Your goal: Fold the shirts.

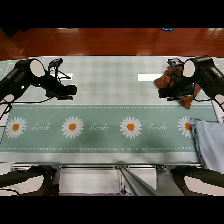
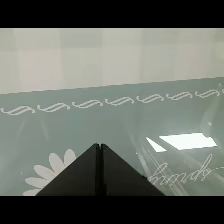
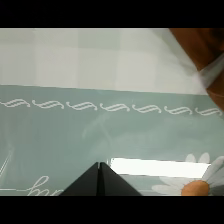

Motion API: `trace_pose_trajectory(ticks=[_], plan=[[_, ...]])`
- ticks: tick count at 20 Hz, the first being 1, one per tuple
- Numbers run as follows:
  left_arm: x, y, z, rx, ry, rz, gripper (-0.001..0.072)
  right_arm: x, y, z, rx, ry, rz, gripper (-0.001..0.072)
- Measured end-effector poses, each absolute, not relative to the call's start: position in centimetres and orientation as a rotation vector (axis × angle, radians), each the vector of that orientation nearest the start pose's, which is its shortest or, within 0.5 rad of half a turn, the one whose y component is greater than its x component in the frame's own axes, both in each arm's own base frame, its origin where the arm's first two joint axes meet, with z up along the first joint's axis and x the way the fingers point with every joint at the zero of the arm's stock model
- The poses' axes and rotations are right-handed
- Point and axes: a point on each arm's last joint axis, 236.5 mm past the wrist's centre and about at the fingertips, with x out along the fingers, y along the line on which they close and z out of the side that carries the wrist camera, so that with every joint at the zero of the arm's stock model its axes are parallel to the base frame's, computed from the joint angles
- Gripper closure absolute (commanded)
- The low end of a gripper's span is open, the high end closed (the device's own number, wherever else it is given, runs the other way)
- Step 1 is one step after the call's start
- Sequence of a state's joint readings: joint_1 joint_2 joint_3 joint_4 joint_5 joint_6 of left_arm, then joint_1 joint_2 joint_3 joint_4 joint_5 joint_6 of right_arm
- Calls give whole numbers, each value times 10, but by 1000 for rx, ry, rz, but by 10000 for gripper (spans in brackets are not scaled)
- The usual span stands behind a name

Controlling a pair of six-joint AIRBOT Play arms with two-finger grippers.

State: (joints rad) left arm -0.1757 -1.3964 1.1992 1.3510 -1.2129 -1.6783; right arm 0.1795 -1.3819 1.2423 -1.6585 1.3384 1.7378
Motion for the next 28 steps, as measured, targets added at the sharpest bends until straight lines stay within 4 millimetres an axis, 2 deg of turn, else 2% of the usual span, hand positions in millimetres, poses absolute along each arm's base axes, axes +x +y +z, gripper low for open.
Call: trace_pose_trajectory(ticks=[4,6,7,8,9,10,12,14,16,18,20,24,25,28], plan=[[370,-114,-21,-175,1419,-185,691,364,46,-10,-73,1446,-28,686],[378,-115,-20,-181,1385,-183,691,375,47,-8,-72,1401,-23,684],[383,-116,-20,-183,1367,-182,666,383,46,-7,-77,1366,-22,684],[388,-116,-21,-187,1348,-181,505,391,46,-5,-81,1331,-25,672],[393,-116,-22,-190,1332,-178,261,400,44,-3,-87,1294,-27,550],[397,-115,-23,-193,1321,-174,198,407,44,-1,-92,1263,-26,287],[406,-108,-24,-188,1293,-158,199,423,40,6,-124,1191,-29,290],[413,-96,-17,-178,1262,-137,199,442,25,21,-169,1107,-68,292],[420,-81,2,-158,1199,-130,199,455,-12,38,-169,1049,-177,293],[414,-67,20,-125,1149,-133,199,455,-49,39,-92,1042,-264,293],[394,-59,23,-103,1143,-140,199,451,-71,21,18,1054,-281,293],[355,-61,9,-136,1160,-154,199,468,-101,-14,201,1026,-300,294],[347,-63,3,-151,1174,-158,199,476,-105,-21,240,1021,-300,294],[336,-68,-7,-187,1186,-164,199,502,-101,-48,344,1041,-264,300]])
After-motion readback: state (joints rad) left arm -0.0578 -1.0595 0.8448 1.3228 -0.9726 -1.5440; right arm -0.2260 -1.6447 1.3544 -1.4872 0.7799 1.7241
